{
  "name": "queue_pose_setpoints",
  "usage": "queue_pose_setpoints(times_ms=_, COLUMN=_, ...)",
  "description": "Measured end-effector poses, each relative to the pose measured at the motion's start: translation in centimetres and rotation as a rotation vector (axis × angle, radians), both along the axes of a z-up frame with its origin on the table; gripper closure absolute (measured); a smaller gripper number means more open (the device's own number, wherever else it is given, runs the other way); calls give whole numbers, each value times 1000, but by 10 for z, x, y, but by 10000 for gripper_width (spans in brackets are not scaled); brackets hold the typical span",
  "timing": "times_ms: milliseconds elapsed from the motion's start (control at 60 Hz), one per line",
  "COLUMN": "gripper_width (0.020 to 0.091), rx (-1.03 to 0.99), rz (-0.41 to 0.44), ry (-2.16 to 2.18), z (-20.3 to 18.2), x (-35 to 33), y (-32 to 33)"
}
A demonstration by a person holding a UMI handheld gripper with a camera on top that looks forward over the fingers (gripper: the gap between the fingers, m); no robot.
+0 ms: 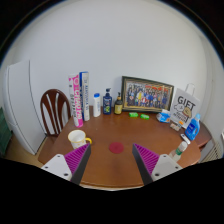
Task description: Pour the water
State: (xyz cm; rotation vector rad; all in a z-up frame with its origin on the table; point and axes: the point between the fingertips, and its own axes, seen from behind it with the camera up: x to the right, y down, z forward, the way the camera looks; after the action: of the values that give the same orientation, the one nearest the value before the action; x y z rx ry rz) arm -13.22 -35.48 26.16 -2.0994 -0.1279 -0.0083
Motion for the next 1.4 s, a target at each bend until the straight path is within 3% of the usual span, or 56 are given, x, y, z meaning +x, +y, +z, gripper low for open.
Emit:
queue_pose_setpoints(times_ms=183, gripper_width=251, rx=-48, rz=-69, ry=-10, z=-39, x=50, y=-9)
queue_pose_setpoints(times_ms=583, gripper_width=247, rx=-70, rz=-204, ry=-14, z=-159, x=240, y=-32)
queue_pose_setpoints(times_ms=750, gripper_width=249, rx=-26, rz=-194, ry=-4, z=-181, x=293, y=0)
queue_pose_setpoints(times_ms=967, gripper_width=254, rx=64, rz=-137, ry=35, z=-195, x=313, y=65)
queue_pose_setpoints(times_ms=1100, gripper_width=384, rx=87, rz=-95, ry=29, z=-207, x=315, y=87)
queue_pose_setpoints(times_ms=1183, gripper_width=542, rx=113, rz=-88, ry=39, z=-207, x=314, y=96)
queue_pose_setpoints(times_ms=1400, gripper_width=660, rx=128, rz=-107, ry=36, z=-207, x=315, y=104)
